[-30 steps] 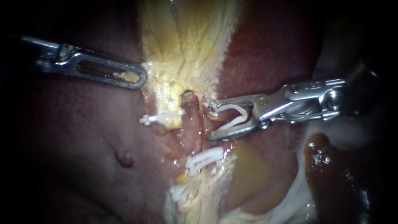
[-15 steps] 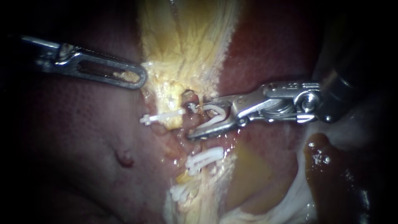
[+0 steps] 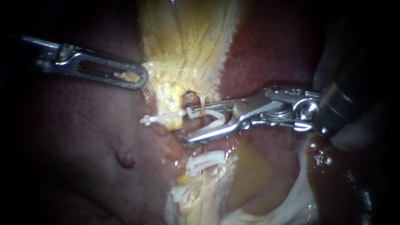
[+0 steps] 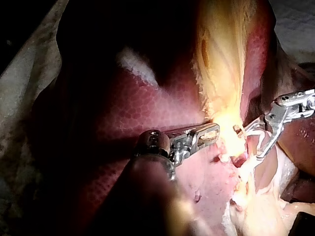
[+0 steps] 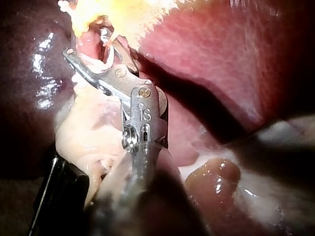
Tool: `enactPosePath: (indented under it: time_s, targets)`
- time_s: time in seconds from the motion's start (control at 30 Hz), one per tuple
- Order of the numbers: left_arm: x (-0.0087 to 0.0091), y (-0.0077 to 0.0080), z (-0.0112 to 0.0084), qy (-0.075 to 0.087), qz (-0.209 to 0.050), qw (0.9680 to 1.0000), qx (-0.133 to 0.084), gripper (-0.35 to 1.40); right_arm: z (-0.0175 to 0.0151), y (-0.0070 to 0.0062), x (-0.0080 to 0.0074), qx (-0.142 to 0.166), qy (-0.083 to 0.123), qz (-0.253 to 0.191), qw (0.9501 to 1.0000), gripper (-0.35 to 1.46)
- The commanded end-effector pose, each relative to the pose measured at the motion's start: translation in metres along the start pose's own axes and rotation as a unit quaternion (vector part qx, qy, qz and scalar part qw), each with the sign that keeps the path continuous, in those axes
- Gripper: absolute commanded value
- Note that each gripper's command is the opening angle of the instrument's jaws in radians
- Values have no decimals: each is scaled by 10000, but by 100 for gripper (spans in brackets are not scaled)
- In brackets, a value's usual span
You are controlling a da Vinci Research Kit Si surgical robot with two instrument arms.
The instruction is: Clipping third clip right tube
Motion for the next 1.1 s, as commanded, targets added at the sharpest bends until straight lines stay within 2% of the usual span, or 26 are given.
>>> enactPosePath:
  time_s: [0.03,0.2,0.43,0.73,1.1]
  targets:
    - [0,0,0,3,1,10000,3,-35,0,-2,1,86,41,40,9999,49]
    - [0,1,0,3,1,10000,3,-35,3,-12,4,536,240,238,9980,49]
    - [0,2,0,3,2,10000,4,-35,7,-24,12,831,414,372,9950,49]
    - [0,3,1,2,4,10000,2,-35,3,-27,22,1020,688,493,9912,48]
    - [0,3,2,1,5,10000,0,-35,2,-24,23,1008,696,497,9912,44]
